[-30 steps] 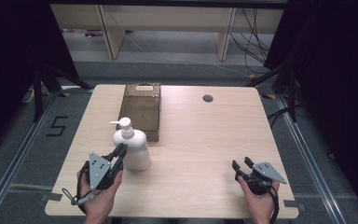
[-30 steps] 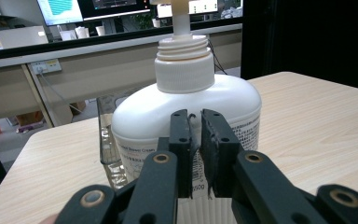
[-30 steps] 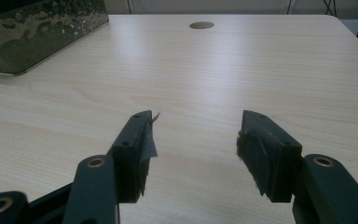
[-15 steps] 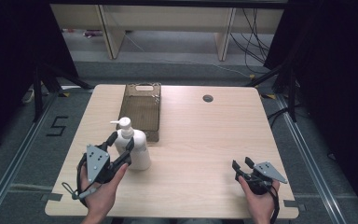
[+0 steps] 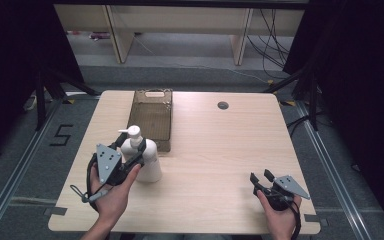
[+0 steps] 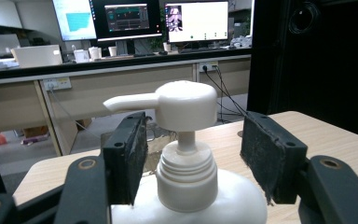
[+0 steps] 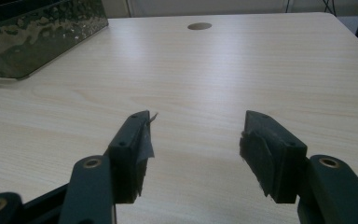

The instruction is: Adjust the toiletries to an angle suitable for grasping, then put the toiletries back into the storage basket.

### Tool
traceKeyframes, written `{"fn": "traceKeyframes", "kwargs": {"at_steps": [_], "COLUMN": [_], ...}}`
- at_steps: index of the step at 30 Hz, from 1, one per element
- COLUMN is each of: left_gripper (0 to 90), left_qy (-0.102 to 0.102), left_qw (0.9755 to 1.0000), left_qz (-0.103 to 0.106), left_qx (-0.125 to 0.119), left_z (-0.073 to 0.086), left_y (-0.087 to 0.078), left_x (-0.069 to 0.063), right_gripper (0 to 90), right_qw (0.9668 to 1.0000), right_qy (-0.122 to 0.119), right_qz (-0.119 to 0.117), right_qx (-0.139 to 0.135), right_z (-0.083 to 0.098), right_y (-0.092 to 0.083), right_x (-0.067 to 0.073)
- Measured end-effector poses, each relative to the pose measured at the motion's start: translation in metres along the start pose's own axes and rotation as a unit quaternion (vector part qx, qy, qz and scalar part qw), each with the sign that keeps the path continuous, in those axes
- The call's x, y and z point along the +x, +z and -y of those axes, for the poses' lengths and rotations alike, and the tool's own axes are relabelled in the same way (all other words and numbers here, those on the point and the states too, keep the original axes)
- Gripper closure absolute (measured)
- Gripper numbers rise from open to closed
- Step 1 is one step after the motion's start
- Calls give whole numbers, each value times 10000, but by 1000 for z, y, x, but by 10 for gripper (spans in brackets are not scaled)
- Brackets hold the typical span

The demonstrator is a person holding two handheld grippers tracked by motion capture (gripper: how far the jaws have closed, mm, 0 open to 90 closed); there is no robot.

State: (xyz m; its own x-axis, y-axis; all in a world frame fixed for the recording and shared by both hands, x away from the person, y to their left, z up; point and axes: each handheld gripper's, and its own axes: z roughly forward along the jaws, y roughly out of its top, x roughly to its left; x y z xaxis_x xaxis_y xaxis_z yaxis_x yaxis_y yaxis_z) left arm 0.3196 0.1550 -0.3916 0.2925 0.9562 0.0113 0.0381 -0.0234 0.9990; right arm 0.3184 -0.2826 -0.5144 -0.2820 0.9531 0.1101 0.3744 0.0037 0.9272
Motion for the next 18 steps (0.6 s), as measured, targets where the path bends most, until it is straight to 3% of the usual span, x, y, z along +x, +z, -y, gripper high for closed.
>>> {"fn": "traceKeyframes", "kwargs": {"at_steps": [3, 4, 5, 6, 7, 9, 11, 13, 15, 16, 17, 18], "left_gripper": [409, 409, 410, 409, 409, 408, 408, 409, 409, 409, 409, 409], "left_qy": [-45, -49, -80, -76, -98, -91, -129, -126, -127, -128, -145, -158], "left_qw": [10000, 10000, 9999, 9999, 9999, 9999, 9998, 9997, 9997, 9996, 9996, 9996], "left_qz": [-40, -42, -34, -30, -16, -16, -5, -15, 5, 21, 28, 33], "left_qx": [28, 47, 51, 70, 73, 110, 166, 191, 232, 246, 246, 252], "left_z": [-1, -2, -3, -3, -4, -4, -4, -4, -5, -5, -6, -7], "left_y": [0, 0, 0, 0, 0, 1, 3, 3, 5, 6, 7, 7], "left_x": [0, 1, 0, 0, -1, -1, -1, -1, -1, -1, -1, -2], "right_gripper": [430, 429, 429, 429, 429, 429, 429, 429, 428, 427, 427, 426], "right_qw": [10000, 9998, 9998, 9997, 9996, 9999, 9997, 9996, 9998, 9994, 9997, 9997], "right_qy": [44, 40, 5, 141, 67, 8, 130, 74, 46, 219, 46, 87], "right_qz": [-12, 28, -24, -82, -221, -35, -72, -71, -60, -85, -107, -117], "right_qx": [37, 173, 179, 158, 137, 111, 176, 273, 189, 245, 195, 201], "right_z": [0, -1, -1, -1, -1, -1, -1, -2, -1, -2, -2, -2], "right_y": [0, -1, 0, 1, 3, 2, 1, 1, 3, 2, 3, 4], "right_x": [0, 0, -2, -1, -2, -1, 0, -2, -3, 0, -3, -3]}}
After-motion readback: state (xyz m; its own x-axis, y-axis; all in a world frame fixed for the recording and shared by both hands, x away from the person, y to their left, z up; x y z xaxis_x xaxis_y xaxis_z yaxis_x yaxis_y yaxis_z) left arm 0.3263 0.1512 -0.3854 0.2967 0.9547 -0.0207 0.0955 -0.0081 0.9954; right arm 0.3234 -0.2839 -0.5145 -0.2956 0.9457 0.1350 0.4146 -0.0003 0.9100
